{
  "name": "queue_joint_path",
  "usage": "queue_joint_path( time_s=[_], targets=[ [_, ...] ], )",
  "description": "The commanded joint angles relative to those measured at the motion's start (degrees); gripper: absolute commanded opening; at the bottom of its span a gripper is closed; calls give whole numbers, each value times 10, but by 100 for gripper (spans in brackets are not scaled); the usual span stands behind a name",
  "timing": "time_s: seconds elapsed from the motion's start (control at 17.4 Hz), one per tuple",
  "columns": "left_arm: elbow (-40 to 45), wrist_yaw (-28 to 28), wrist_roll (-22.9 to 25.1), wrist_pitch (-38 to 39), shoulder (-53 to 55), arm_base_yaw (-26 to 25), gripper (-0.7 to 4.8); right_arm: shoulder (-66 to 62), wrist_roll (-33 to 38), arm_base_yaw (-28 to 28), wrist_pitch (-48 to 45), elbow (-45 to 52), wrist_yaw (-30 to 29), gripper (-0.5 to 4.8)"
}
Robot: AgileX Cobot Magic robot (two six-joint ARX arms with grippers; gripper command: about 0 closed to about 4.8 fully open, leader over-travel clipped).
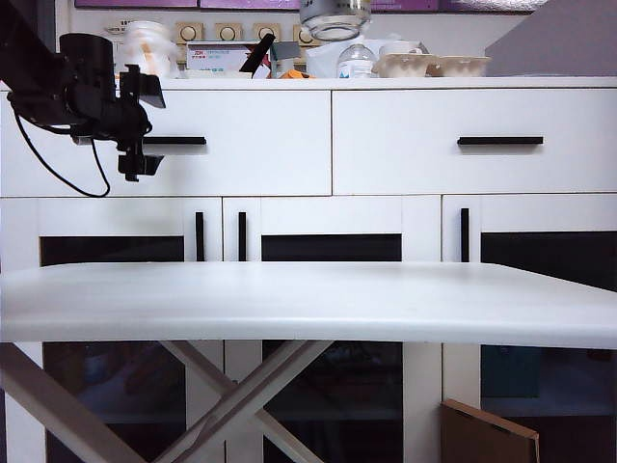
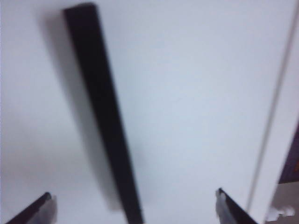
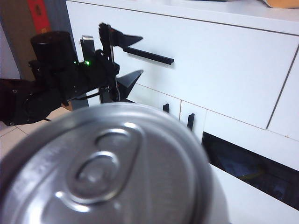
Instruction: Pick up a can of beer from the white table, open the left drawer, place the beer inside the drawer, and finally close the drawer.
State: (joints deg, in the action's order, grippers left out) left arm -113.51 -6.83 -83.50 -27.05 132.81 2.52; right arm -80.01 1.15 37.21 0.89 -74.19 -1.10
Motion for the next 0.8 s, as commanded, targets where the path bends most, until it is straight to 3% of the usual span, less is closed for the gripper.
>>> queue_joint_path(
  time_s=[0.06,0.29,0.8],
  targets=[
    [-42,-10,1,-7,19,-1,479,7,-1,1,-37,-9,-1,40],
    [-110,-15,1,34,49,0,479,7,-1,1,-37,-9,-1,40],
    [-136,0,1,41,71,-1,479,8,-1,1,-37,-10,-1,40]
  ],
)
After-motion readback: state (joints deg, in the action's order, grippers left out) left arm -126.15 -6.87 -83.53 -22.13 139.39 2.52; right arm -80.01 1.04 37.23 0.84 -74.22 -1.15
